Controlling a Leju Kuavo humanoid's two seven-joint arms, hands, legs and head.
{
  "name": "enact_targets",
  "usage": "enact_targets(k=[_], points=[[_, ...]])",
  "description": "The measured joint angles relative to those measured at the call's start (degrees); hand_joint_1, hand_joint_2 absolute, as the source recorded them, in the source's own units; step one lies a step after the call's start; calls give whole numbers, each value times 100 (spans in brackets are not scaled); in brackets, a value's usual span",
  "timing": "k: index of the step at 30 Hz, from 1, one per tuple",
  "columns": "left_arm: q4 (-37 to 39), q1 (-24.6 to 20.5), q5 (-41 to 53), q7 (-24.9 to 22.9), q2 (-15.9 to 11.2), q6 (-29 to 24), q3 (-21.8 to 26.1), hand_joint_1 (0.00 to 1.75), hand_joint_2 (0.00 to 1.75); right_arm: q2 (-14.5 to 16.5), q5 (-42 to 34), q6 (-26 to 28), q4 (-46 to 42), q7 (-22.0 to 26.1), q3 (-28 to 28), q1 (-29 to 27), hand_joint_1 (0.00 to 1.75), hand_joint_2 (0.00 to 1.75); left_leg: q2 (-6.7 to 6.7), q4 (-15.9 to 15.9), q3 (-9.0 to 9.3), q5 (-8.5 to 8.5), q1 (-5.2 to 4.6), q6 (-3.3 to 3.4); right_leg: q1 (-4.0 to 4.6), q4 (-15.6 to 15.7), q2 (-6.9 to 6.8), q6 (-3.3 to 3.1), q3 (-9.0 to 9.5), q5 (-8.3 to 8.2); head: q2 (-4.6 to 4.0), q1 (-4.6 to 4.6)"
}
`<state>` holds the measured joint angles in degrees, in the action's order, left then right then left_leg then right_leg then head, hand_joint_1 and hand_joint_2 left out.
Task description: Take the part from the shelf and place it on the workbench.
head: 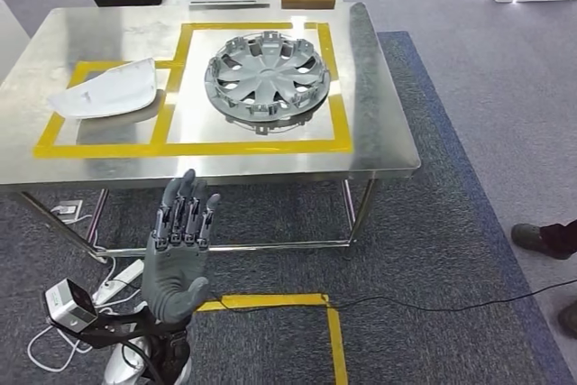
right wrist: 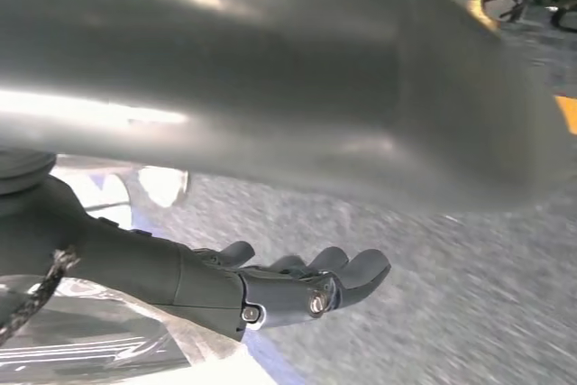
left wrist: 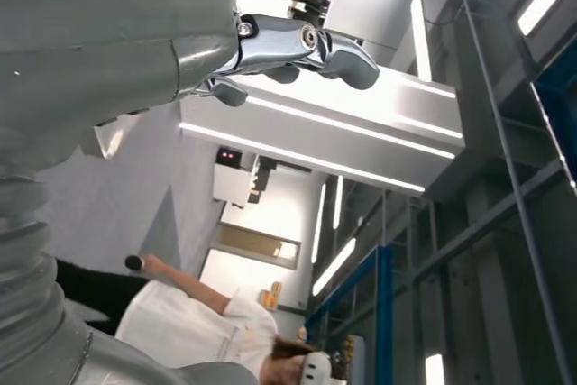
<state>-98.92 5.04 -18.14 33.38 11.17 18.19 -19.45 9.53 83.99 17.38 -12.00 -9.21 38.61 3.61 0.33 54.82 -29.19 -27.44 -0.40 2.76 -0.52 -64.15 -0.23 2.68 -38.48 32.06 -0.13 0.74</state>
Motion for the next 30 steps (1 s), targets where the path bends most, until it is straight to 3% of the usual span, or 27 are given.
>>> enact_targets(k=[1, 2, 3, 4, 6, 8, 10, 12, 14, 16, 17, 18, 19, 21, 23, 24, 27, 28, 30], points=[[0, 1, -4, 0, -1, 3, 0, 0, 175, 0, -1, 0, 0, 0, 3, 0, 0, 0, 4, 7, -87, 64, -6, 8, -6, -395, 1, 15, -88, 228, 0, 11], [0, 2, -15, 0, -2, 5, 0, 0, 175, 0, -1, 0, 0, 2, 7, 0, 0, 0, 8, 14, -174, 126, -13, 8, -7, -712, 1, 25, -126, 320, 0, 13], [0, 2, -28, -1, -3, 8, 0, 0, 175, 0, -2, 0, 0, 5, 8, 0, 0, 0, 11, 24, -262, 189, -20, 5, -7, -860, 1, 28, -85, 265, 0, 12], [0, 2, -40, -2, -3, 11, 0, 0, 175, 0, -2, 0, 0, 10, 9, 1, 0, 0, 13, 34, -347, 248, -23, -3, -7, -808, 1, 23, 52, 111, 0, 13], [-1, 2, -55, -5, -2, 18, 0, 0, 175, 0, -2, 1, -1, 18, 10, 11, 0, 0, 11, 63, -494, 354, -29, -32, -5, -144, 5, -5, 613, -171, 0, 13], [-3, -5, -60, -7, 1, 22, 0, 0, 175, 0, -1, 3, -4, 22, 10, 30, 0, 0, 14, 108, -592, 442, -44, -74, 8, 713, 15, -42, 1224, -143, 0, 15], [-4, -10, -63, -8, 1, 25, 0, 0, 175, 0, -1, 2, -7, 27, 11, 35, 0, 0, 22, 130, -661, 554, -48, -123, 31, 1071, 25, -83, 1419, -70, 0, 17], [-4, -5, -63, -9, -3, 25, 1, 0, 175, 5, -3, -3, -2, 23, 13, 21, 0, 0, 12, 155, -740, 571, -43, -183, 22, 1081, 9, -168, 1317, -155, 0, 21], [-4, 2, -63, -10, -13, 23, 3, 0, 175, 11, -4, -7, 4, 20, 16, 17, 0, 0, -8, 511, -887, 187, -25, -257, 2, 1076, -20, -273, 1192, -270, 0, 12], [-4, 13, -62, -13, -29, 18, 5, 0, 175, 13, -5, -8, 4, 21, 19, 16, 0, 0, -16, 1301, -1089, -379, 9, -321, 5, 1022, -35, -328, 1030, -365, 0, -2], [-4, 20, -62, -14, -38, 13, 6, 0, 175, 13, -7, -8, 4, 20, 20, 12, 0, 0, -17, 1653, -1146, -533, 24, -342, 6, 988, -39, -333, 935, -409, 0, -7], [-4, 27, -62, -15, -46, 5, 8, 0, 175, 13, -9, -8, 4, 20, 22, 10, 0, 0, -17, 1842, -1128, -559, 38, -355, 6, 950, -41, -331, 839, -450, 0, -5], [-4, 32, -60, -17, -51, -12, 10, 0, 175, 13, -11, -8, 4, 19, 24, 10, 0, 0, -16, 1804, -1003, -471, 50, -361, 5, 909, -42, -323, 744, -489, 0, -7], [-5, 34, -53, -22, -55, -63, 15, 0, 175, 14, -19, -10, 4, 13, 27, 10, 0, 0, -18, 1173, -494, -219, 65, -342, 3, 828, -37, -292, 589, -550, 0, -6], [-17, 36, -42, -23, -55, -110, 23, 0, 175, 15, -26, -15, 4, -2, 29, 9, 0, 0, -24, 441, -16, -183, 51, -296, 13, 764, -33, -234, 486, -610, 0, -3], [-27, 39, -38, -21, -56, -122, 33, 0, 175, 15, -28, -18, 4, -11, 29, 9, 0, 0, -27, 246, 87, -221, 37, -269, 12, 752, -34, -196, 455, -649, 0, -2], [-58, 63, -32, -10, -59, -147, 79, 0, 175, 15, -22, -20, 5, -27, 33, 3, 0, 0, -17, 133, 56, -143, 25, -151, -7, 741, -31, -74, 386, -687, 0, 0], [-69, 70, -29, -8, -59, -154, 96, 0, 175, 15, -20, -21, 6, -31, 36, 0, 0, 0, -6, 115, 15, -84, 32, -104, -11, 650, -22, -45, 330, -560, 0, 8], [-84, 77, -27, -7, -59, -157, 127, 0, 175, 15, -18, -20, 7, -32, 42, -4, 0, 0, 12, 95, -113, 38, 38, -41, -17, 127, -5, -8, 130, -68, 0, 27]])
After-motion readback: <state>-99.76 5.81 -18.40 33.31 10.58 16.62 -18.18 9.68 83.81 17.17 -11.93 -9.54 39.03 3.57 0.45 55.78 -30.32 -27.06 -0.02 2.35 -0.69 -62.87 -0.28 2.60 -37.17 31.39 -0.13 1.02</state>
